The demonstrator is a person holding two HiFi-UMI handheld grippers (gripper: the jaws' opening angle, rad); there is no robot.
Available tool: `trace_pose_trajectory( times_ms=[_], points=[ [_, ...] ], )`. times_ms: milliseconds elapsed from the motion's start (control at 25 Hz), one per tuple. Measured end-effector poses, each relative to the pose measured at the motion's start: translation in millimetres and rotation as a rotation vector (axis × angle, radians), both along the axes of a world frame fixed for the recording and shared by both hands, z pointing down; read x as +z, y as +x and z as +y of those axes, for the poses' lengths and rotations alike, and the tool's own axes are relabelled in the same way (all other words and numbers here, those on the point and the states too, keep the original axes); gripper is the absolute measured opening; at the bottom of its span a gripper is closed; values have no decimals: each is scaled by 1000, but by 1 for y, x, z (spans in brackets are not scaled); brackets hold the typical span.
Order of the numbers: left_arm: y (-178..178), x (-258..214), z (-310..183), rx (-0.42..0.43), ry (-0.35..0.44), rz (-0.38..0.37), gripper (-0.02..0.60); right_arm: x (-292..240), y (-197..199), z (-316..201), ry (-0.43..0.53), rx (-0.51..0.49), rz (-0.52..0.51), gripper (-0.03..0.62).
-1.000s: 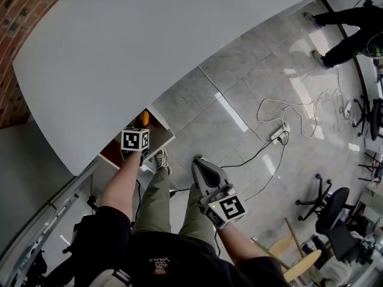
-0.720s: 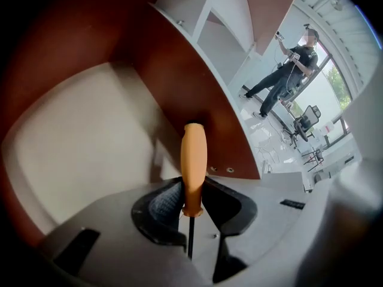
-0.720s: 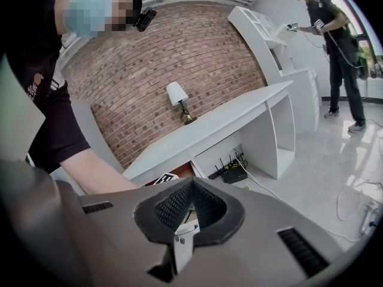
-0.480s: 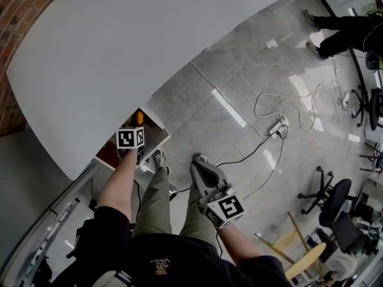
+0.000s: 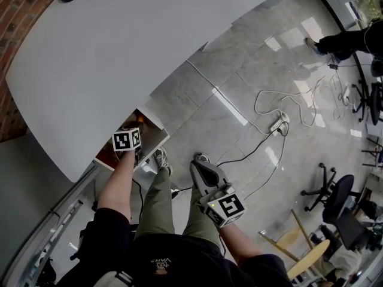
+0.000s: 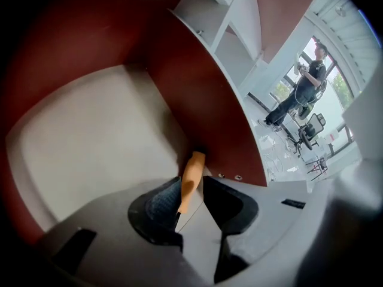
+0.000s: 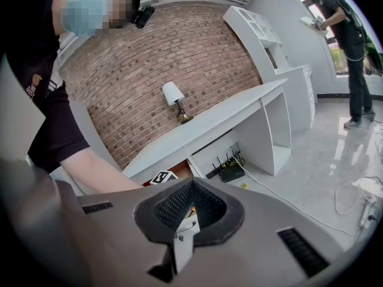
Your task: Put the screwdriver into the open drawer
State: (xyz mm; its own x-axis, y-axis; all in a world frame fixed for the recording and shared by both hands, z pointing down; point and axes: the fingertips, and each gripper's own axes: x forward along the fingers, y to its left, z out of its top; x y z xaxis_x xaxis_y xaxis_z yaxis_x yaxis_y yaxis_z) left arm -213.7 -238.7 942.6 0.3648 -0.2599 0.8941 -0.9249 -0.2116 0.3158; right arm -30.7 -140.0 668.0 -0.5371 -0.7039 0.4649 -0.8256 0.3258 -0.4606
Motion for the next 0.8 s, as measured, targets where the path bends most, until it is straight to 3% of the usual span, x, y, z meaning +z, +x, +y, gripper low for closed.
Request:
trace_pose_trajectory(
  times_ms=[480,800],
  points=[
    [7,-36,11,11,49,-26,96,-22,1,-4,11,-33,-6,-5],
    [17,-80,27,-37,126,-45,37,-51,10,-1,49,-106,12,-5]
  ],
)
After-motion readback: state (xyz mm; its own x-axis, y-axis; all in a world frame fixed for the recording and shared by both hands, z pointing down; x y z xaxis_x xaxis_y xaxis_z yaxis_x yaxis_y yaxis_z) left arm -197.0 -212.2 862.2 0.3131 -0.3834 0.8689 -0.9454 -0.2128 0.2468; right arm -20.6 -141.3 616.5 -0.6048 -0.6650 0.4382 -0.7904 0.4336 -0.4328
